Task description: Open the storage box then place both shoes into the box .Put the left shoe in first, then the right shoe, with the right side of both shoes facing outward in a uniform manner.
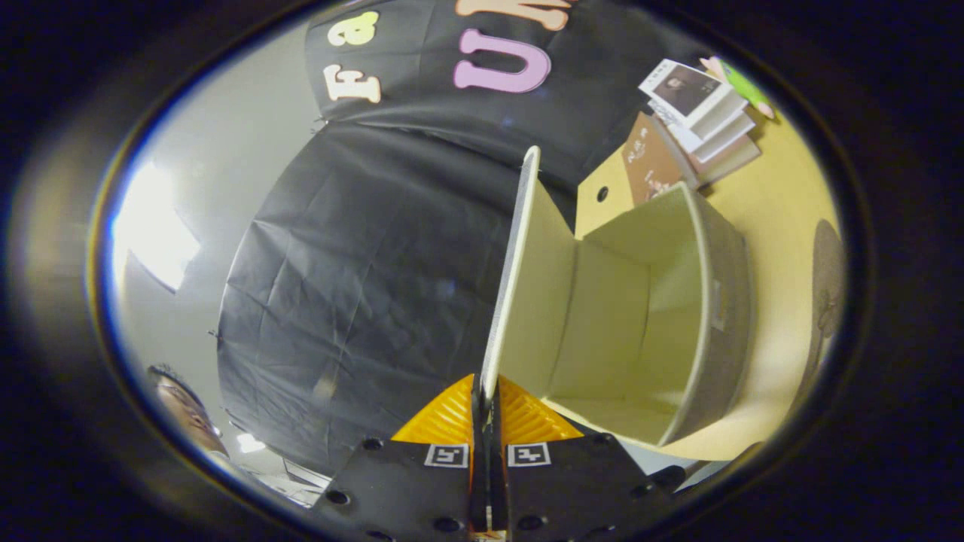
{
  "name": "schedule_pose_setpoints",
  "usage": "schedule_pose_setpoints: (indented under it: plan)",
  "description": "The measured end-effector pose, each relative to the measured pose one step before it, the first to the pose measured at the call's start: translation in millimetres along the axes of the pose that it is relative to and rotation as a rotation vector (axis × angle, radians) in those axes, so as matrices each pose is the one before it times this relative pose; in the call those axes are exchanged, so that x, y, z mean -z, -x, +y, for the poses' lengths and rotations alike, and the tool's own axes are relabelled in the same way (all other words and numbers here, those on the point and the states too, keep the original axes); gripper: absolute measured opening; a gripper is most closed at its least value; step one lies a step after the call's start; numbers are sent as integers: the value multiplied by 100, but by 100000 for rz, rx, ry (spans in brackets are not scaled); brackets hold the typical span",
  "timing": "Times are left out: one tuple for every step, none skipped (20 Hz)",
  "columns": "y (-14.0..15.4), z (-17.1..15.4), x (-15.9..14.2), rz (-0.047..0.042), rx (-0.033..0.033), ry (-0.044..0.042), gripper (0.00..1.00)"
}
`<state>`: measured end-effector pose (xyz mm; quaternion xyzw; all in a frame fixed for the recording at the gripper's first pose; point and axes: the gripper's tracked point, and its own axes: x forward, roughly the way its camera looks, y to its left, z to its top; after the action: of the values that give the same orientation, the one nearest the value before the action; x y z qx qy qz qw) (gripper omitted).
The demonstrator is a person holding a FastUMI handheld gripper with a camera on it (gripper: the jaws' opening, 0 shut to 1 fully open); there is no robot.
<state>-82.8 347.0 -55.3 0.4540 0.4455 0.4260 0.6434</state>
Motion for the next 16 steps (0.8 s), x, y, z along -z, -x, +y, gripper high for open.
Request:
schedule_pose_setpoints:
  plan:
    - [-1048,1017,82,231,-880,1714,5]
    - [-851,995,52,-205,-618,1960,5]
    - [-1070,900,-37,-325,-513,2098,5]
    - [-1060,686,368,474,-337,2031,5]
    - [-989,353,312,522,179,1866,5]
    - [-1332,738,196,816,114,1787,5]
    - [-1251,549,303,1052,399,1659,5]
    - [-1071,552,476,754,512,2034,5]
    - [-974,682,363,577,57,2368,5]
    - [-948,452,367,448,268,1852,5]
    - [-1087,214,119,314,54,1002,5]
    - [-1196,-102,319,652,227,463,5]
    - [-1115,-114,289,933,122,4,5]
    - [-887,-33,292,903,446,354,5]
    - [-865,-119,170,549,921,427,13]
    - [-625,85,251,668,889,721,20]
